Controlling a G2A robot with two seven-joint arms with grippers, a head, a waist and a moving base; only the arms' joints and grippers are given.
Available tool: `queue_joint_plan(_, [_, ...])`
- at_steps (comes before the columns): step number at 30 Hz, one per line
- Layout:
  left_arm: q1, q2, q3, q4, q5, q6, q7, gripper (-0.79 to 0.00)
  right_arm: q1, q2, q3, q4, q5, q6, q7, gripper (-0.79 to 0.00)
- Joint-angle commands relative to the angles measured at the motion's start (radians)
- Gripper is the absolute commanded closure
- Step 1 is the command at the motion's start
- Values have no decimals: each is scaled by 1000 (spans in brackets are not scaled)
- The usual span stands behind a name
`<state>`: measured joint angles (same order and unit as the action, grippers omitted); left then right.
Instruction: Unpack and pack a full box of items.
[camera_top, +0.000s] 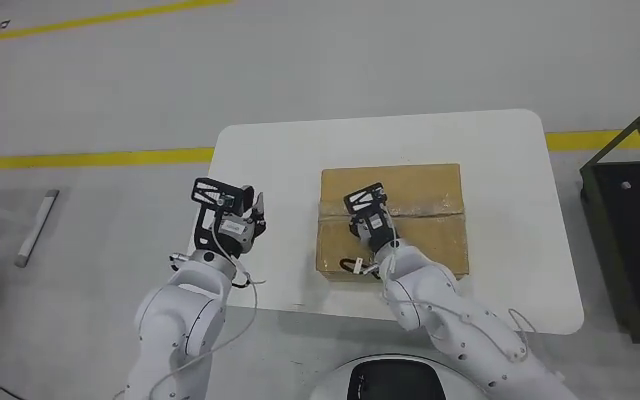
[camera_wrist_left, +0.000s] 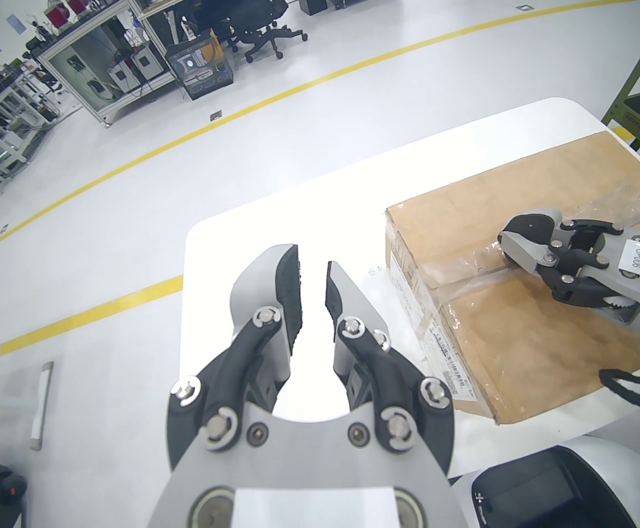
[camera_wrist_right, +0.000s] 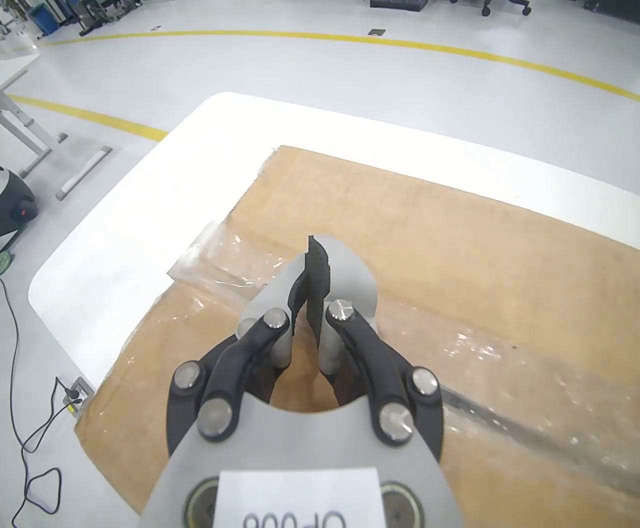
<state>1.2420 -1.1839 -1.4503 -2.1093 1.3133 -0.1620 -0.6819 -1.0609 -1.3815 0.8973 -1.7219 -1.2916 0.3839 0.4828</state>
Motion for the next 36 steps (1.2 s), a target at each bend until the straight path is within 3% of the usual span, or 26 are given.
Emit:
queue_joint_plan(1, [-9, -1, 9, 7, -4, -3, 0, -191, -19, 2, 22, -15, 0, -2, 6, 0])
queue_joint_plan(6, [-25, -2, 21, 22, -9, -6, 1, -259, -70, 9, 77, -64, -16, 0, 30, 0])
queue_joint_plan(22, [-62, -6, 74, 68, -27, -19, 18, -252, -242, 34, 287, -233, -35, -7, 123, 0])
queue_joint_plan(36, [-109, -11, 115, 118, -43, -36, 32, -262, -366, 43, 427, -373, 13, -17, 128, 0])
